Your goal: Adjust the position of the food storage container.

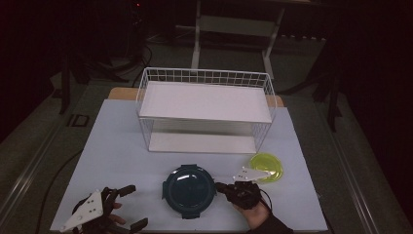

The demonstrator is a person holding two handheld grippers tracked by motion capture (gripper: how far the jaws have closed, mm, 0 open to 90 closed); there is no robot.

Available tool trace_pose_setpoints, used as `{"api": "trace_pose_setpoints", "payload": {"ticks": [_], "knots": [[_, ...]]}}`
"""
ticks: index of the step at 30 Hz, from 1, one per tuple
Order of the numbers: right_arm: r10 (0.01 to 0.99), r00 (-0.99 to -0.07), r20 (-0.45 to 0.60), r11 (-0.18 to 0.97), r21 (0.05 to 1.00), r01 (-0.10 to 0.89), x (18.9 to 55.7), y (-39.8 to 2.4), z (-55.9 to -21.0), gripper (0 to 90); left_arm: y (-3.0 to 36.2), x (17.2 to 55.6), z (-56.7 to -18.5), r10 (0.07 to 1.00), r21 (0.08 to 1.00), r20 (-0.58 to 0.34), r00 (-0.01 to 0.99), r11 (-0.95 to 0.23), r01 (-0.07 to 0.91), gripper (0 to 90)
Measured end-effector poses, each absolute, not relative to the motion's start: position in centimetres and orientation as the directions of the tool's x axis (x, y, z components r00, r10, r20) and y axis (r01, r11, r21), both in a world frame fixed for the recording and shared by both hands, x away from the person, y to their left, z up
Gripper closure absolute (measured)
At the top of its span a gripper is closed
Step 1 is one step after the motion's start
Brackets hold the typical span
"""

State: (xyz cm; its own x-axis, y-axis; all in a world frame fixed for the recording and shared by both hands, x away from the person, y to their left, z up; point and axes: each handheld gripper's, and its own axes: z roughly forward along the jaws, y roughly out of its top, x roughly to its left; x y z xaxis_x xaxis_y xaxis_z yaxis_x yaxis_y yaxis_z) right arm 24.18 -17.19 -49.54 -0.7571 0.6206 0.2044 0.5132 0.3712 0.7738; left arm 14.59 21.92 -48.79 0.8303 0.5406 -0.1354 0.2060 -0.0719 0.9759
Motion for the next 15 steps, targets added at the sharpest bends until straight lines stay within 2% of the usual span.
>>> {"api": "trace_pose_setpoints", "payload": {"ticks": [15], "knots": [[0.608,-0.759,0.233,0.366,0.766,0.528,23.87,-16.51,-49.77,90.0,21.85,14.71,-48.88,0.539,0.975,-0.139,0.831,-0.074,0.211,0.3]]}}
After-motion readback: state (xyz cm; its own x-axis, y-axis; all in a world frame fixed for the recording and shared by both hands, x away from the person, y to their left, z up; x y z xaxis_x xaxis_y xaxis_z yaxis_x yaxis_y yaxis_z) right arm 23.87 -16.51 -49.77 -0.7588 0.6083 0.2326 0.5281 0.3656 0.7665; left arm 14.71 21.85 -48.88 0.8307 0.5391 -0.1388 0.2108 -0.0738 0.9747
